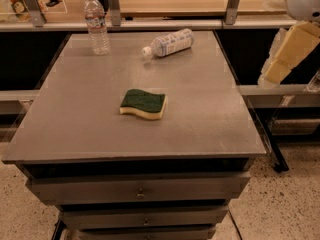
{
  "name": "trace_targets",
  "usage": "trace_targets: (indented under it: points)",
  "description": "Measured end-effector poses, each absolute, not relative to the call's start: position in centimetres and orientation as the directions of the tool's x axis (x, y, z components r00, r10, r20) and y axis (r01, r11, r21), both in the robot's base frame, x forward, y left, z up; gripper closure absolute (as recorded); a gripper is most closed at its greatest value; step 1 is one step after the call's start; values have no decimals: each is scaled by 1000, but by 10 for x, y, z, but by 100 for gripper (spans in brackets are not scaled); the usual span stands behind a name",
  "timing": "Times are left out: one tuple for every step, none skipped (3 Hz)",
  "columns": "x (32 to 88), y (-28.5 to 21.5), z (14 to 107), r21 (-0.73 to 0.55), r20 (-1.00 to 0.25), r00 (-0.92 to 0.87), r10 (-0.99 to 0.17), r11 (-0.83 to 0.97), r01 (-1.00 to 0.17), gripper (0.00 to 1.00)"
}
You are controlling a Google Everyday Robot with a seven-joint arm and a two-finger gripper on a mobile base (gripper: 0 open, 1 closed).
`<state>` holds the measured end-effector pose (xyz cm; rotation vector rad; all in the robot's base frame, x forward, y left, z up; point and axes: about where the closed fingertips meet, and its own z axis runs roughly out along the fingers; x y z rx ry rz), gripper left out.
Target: Place blue plastic bottle upright
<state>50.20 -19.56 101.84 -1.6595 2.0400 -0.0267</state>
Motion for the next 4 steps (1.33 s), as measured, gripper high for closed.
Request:
trace_targets:
  points:
    - [516,-187,1004,-371,-387,-157,-909,309,-876,0]
    - [524,-183,987,-369,-390,-202,-898,353,-860,0]
    - [540,-186,978,-354,-409,-254,-877,408,-841,0]
    - [565,-183,976,-321,-474,-257,-842,437,-840,0]
